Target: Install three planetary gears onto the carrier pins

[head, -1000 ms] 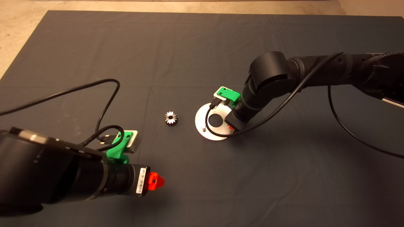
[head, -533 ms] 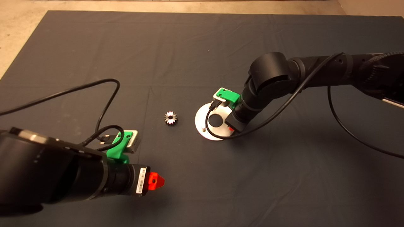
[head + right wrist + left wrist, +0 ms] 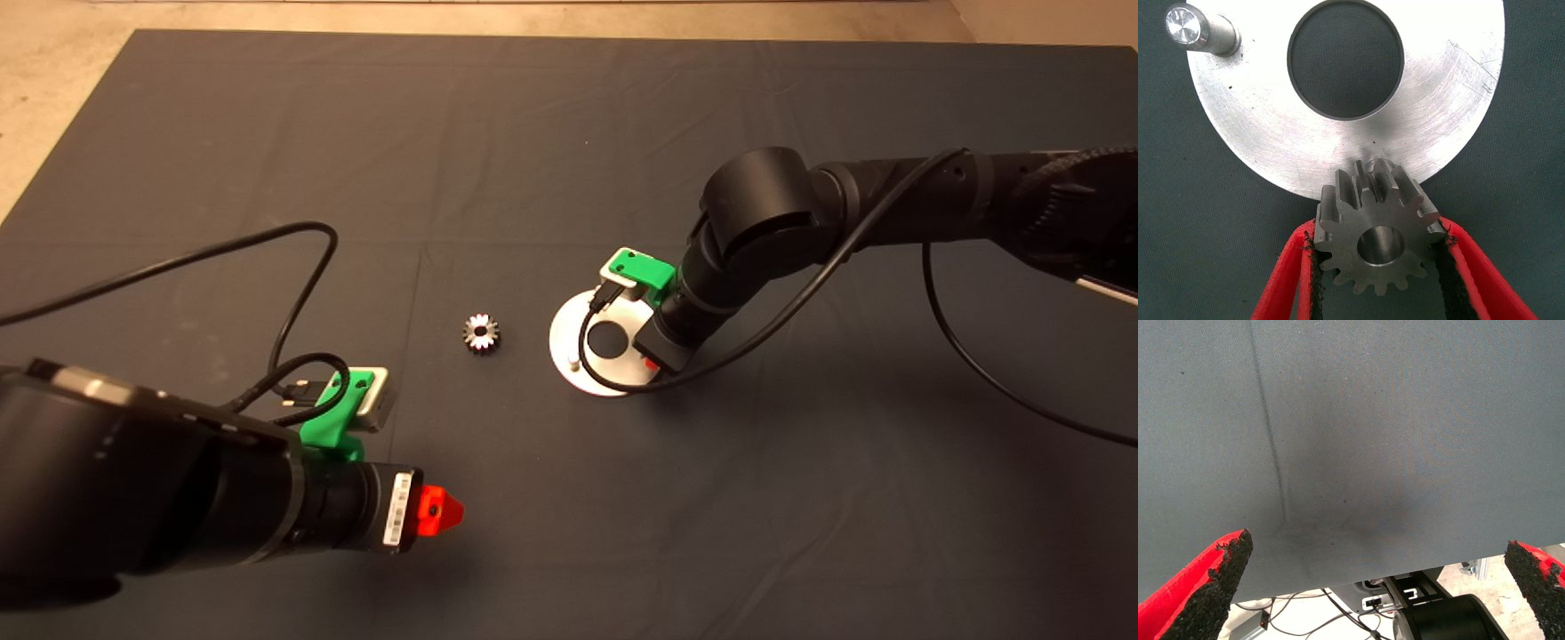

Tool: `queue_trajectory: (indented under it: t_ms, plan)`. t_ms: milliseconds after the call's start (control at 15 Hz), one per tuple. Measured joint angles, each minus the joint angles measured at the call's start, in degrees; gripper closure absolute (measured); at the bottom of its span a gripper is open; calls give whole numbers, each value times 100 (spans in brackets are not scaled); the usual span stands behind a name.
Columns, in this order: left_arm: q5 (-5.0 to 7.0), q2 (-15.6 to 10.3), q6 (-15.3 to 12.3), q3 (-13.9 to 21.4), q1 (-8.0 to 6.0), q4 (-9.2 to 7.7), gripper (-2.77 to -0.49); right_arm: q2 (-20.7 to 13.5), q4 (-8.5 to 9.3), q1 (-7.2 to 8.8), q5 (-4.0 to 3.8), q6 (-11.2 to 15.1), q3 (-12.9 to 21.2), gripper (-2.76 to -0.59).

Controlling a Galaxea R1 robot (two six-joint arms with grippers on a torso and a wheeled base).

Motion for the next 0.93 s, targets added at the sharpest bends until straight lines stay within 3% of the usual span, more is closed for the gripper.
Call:
queue_trajectory:
  t_ms: [933]
  plan:
    - [0, -13, 0, 0, 0, 2, -275, 0, -22, -38, 43, -85, -194, -92]
